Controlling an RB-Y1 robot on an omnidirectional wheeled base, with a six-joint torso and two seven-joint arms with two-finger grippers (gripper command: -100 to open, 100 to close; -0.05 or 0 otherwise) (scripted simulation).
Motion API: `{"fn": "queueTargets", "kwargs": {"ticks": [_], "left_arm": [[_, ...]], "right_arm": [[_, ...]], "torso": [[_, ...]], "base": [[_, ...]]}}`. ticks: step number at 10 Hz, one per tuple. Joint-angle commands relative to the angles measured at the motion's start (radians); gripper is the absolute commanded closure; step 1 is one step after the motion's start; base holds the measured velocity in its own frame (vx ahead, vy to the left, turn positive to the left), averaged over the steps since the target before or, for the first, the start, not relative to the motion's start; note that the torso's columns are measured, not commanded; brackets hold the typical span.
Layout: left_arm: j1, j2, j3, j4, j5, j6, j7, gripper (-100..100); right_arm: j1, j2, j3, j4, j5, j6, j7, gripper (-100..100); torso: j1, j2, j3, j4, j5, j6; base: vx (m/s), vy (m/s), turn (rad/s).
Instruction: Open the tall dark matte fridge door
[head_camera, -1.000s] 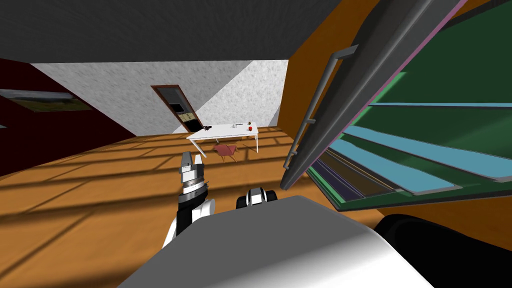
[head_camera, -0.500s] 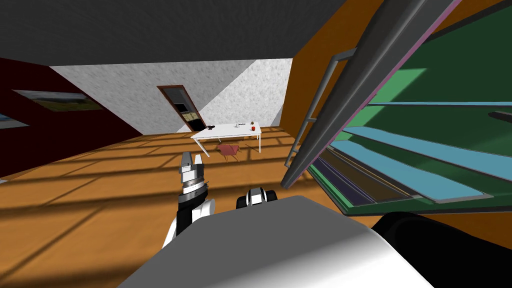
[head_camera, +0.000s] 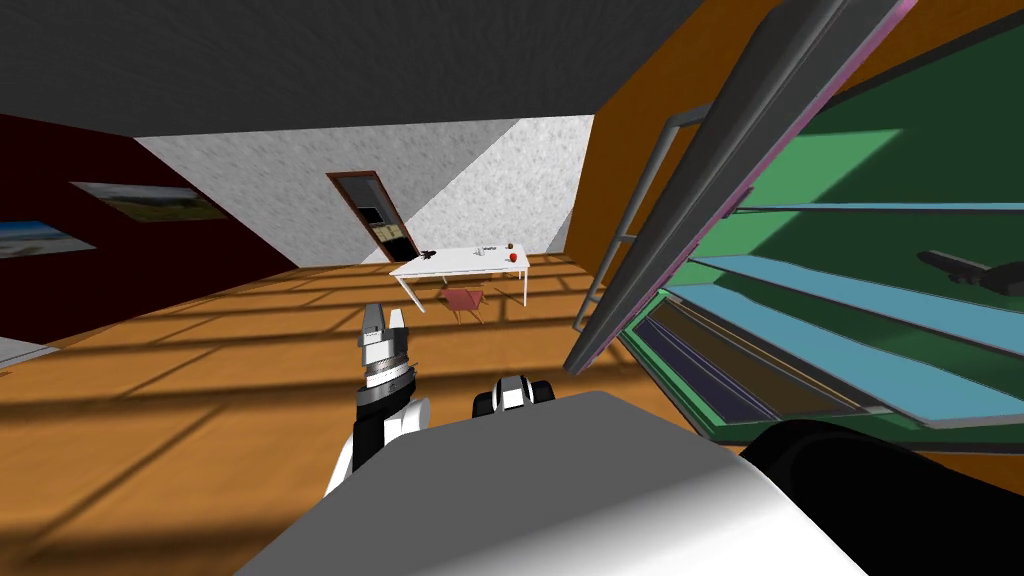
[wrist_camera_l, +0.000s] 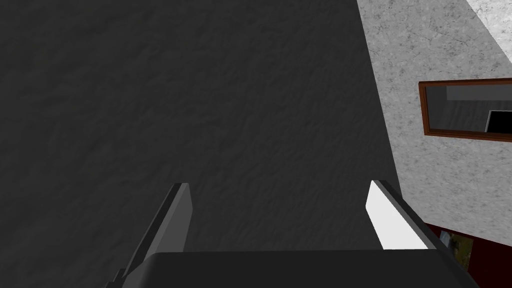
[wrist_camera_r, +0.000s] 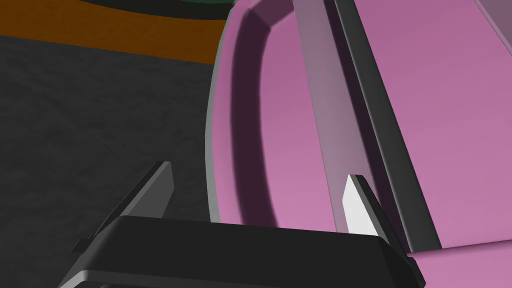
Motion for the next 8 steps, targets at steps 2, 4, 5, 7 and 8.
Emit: {"fn": "queueTargets", "kwargs": {"ticks": [2,4,5,7,8], "left_arm": [[0.0,0.0,0.0,0.0,0.0,0.0,0.0,0],[0.0,0.0,0.0,0.0,0.0,0.0,0.0,0],[0.0,0.0,0.0,0.0,0.0,0.0,0.0,0],[0.0,0.0,0.0,0.0,0.0,0.0,0.0,0],[0.0,0.0,0.0,0.0,0.0,0.0,0.0,0]], "right_arm": [[-0.07,0.027,0.078,0.022,-0.019,0.018,0.019,-100],[-0.076,0.027,0.087,0.022,-0.019,0.022,0.021,-100],[-0.048,0.005,0.07,0.027,-0.028,0.026,-0.003,-100],[-0.033,-0.001,0.057,0.026,-0.034,0.02,-0.013,-100],[-0.003,-0.021,0.036,0.026,-0.045,0.019,-0.037,-100]], "torso": [[-0.001,0.0,0.0,0.0,0.0,0.0],[0.0,-0.001,0.0,0.0,0.0,0.0],[-0.002,0.001,0.0,0.0,0.0,0.0],[-0.003,0.0,0.0,0.0,-0.002,0.0],[0.0,0.001,0.001,0.0,0.0,0.0]], "base": [[0.033,0.084,0.057],[0.034,0.069,0.041],[0.08,-0.037,-0.016],[0.037,-0.015,-0.028],[0.046,-0.002,-0.107]]}}
